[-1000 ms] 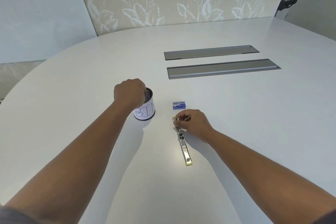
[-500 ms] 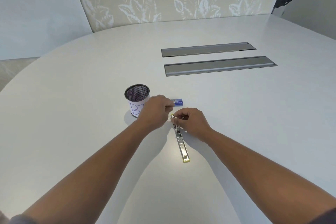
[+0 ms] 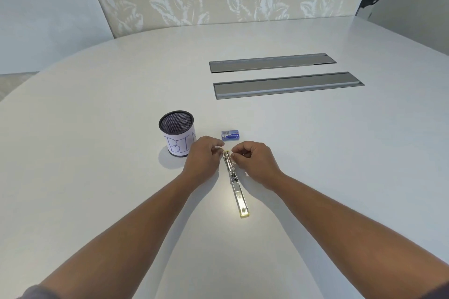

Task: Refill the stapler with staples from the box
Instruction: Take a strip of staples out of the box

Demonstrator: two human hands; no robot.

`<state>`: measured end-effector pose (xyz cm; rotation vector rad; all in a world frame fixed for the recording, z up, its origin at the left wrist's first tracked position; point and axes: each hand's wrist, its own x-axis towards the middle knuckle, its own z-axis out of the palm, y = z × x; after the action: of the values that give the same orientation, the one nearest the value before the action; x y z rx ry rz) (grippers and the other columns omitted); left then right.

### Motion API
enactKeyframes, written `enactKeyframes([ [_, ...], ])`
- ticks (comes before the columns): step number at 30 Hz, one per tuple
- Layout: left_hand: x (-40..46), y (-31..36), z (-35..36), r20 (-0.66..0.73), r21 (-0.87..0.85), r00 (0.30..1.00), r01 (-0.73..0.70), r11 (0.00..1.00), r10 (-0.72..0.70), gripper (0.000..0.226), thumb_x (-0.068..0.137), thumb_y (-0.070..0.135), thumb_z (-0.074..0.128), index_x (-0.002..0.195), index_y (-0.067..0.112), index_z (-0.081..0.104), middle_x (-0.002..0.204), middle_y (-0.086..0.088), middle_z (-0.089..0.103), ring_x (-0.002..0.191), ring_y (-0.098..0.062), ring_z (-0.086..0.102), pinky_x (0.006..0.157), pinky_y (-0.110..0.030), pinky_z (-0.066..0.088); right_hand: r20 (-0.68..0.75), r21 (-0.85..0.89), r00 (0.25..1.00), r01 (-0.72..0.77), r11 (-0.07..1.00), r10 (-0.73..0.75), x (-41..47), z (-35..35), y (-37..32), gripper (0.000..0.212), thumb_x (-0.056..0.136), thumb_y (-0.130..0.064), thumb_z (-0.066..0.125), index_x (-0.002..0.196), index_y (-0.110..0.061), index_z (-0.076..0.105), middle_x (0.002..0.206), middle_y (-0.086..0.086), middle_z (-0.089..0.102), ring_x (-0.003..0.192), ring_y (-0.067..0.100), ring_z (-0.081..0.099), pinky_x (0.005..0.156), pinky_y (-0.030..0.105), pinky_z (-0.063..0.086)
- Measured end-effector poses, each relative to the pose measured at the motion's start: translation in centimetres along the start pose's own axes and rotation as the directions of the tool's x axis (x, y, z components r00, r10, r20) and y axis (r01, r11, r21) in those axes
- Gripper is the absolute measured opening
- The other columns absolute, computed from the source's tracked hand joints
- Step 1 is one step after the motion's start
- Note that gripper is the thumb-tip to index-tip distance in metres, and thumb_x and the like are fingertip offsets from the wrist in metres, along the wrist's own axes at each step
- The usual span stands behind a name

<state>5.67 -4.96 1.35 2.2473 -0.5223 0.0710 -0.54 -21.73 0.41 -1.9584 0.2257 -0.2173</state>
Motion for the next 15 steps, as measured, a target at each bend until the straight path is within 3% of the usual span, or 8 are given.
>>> enactKeyframes([
  [5,0.6,0.0,0.7,-0.051,-0.040,0.998,0.023,0.999,-0.025,0.029,0.094,0.001,0.061,0.121,0.009,0.068,0.116,-0.006,0.064,0.093,-0.014,0.058,0.082,-0.014,0.037,-0.160,-0.076,0.987,0.014,0.997,-0.026,0.6,-0.2,0.5,0.017,0.086,-0.011,0.068,0.095,-0.024,0.073,0.079,-0.013,0.069,0.069,-0.007,0.060,0.069,0.006,0.046],
  [7,0.9,-0.1,0.8,-0.039,-0.074,0.999,0.027,0.997,-0.030,0.033,0.095,0.001,0.059,0.126,0.009,0.064,0.120,-0.006,0.063,0.094,-0.015,0.059,0.085,-0.016,0.040,-0.182,-0.107,0.983,0.016,0.994,-0.036,1.0,-0.3,0.5,0.020,0.085,-0.010,0.066,0.099,-0.023,0.072,0.080,-0.014,0.067,0.070,-0.009,0.059,0.070,0.003,0.045],
  [10,1.6,-0.1,1.0,-0.026,-0.102,0.999,0.041,0.994,-0.044,0.038,0.095,0.002,0.059,0.132,0.010,0.060,0.123,-0.005,0.061,0.095,-0.014,0.059,0.090,-0.026,0.047,-0.171,-0.158,0.984,0.015,0.987,-0.042,1.9,-0.6,0.5,0.021,0.085,-0.010,0.065,0.102,-0.020,0.072,0.081,-0.014,0.066,0.070,-0.006,0.060,0.072,0.005,0.045],
  [15,3.0,0.0,1.2,0.026,-0.147,0.996,0.085,0.985,-0.082,0.049,0.095,0.004,0.062,0.142,0.014,0.053,0.132,-0.003,0.057,0.104,-0.015,0.057,0.094,-0.025,0.046,-0.166,-0.208,0.984,0.026,0.978,-0.062,3.4,-0.8,0.5,0.027,0.085,-0.011,0.065,0.111,-0.014,0.072,0.079,-0.011,0.067,0.075,0.009,0.064,0.081,0.023,0.052],
])
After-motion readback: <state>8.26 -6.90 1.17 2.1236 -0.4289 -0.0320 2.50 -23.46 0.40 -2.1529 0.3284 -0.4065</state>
